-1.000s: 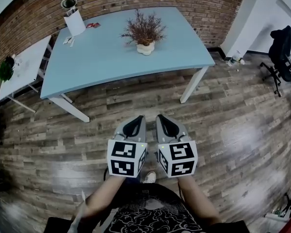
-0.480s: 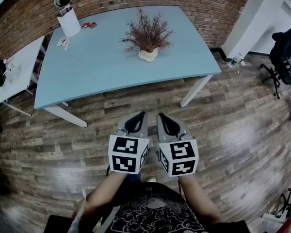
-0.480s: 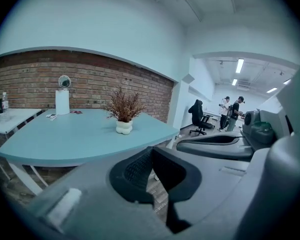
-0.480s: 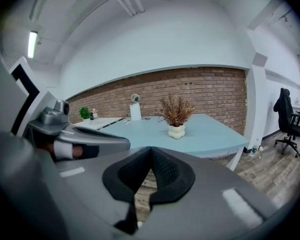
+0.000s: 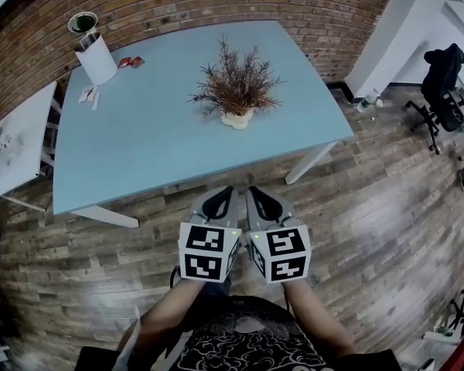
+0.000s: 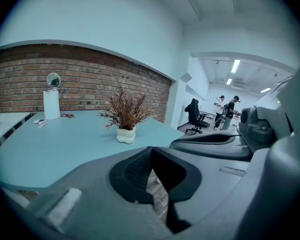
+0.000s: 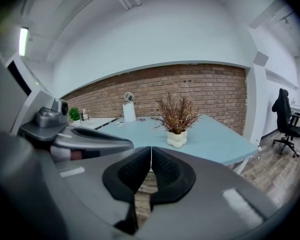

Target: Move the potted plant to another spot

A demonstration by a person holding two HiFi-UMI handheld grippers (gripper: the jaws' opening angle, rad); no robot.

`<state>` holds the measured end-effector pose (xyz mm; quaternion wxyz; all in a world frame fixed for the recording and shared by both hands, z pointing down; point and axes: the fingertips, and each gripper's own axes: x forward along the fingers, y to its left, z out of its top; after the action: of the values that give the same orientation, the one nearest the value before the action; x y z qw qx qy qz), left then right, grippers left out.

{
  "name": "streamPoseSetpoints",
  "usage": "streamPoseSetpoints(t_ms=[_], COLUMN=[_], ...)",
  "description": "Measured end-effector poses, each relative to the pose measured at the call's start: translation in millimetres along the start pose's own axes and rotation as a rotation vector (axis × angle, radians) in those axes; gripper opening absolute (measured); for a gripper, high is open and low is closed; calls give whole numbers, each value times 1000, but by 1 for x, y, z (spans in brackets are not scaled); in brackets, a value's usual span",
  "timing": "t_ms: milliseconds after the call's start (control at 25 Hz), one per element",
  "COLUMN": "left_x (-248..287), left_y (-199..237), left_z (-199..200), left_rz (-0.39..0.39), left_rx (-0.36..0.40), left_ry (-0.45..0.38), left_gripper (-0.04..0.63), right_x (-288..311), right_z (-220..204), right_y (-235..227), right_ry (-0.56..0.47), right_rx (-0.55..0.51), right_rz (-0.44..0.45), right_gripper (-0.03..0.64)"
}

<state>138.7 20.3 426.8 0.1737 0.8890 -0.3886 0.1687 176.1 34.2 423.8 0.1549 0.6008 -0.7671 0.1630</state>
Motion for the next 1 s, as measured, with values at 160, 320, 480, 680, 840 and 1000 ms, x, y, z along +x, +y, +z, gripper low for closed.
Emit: streamPoseSetpoints(t_ms=[160, 320, 480, 680, 840, 1000], left_x=[11, 21, 29, 39, 51, 65], left_y=[22, 43, 59, 73, 80, 91], left_z=[12, 21, 24, 25, 26, 22], left_rz=[-10, -20, -35, -41, -37, -21], left_rx=[1, 10, 28, 25, 22, 15], left_ry=[4, 7, 16, 27, 31, 50], left_gripper=[-2, -2, -2, -2, -2, -2], right_x=[22, 44, 63, 80, 92, 110], right_z=[14, 24, 30, 33, 31, 29], right_y=[1, 2, 4, 3, -10, -25], right_ry=[2, 4, 4, 2, 3, 10], right_rx=[0, 4, 16, 25, 33, 23], right_rz=[-14, -30, -43, -43, -56, -56], right_gripper=[3, 3, 3, 12, 32, 52])
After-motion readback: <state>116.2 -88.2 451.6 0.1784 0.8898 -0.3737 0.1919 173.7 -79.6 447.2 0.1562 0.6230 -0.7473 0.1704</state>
